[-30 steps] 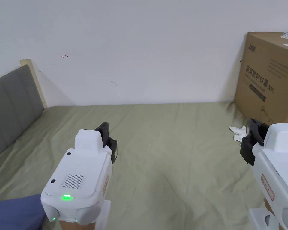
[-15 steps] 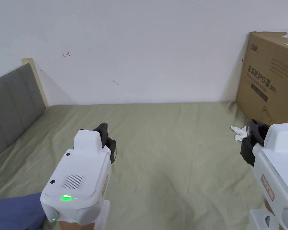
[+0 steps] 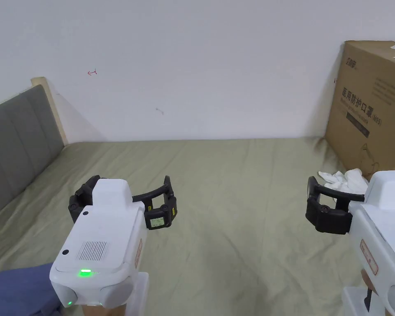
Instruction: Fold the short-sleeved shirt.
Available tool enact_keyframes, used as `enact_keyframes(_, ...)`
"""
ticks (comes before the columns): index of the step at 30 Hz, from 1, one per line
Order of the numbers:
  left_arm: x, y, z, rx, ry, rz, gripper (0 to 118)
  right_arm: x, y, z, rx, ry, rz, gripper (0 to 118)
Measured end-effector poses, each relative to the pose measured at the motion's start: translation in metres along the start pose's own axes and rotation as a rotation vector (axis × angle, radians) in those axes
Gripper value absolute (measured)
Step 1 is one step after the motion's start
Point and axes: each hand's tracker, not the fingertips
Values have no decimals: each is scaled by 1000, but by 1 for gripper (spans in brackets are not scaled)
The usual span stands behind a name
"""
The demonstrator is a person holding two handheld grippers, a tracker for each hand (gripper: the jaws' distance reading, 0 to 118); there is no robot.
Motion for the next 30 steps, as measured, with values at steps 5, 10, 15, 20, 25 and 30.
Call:
enact_keyframes(5,-1,0,0,-3,2,5,118,-1,2,0,1,-1,6,118)
enact_keyframes(10,-1,0,0,7,2,1,118,-3,1,-1,-1,-1,14,118)
enact_keyframes(15,-1,0,2,18,-3,0,118,-3,2,-1,-1,2,11,118)
enact_keyframes(20,-1,0,2,15,1,-2,118,-4,1,-1,-3,3,12,118)
enact_keyframes(25,-3,0,1,15,0,6,118,-4,0,-1,-2,3,11,118)
enact_keyframes(30,-6,1,2,14,3,19,118,-5,-1,-2,-5,5,14,118)
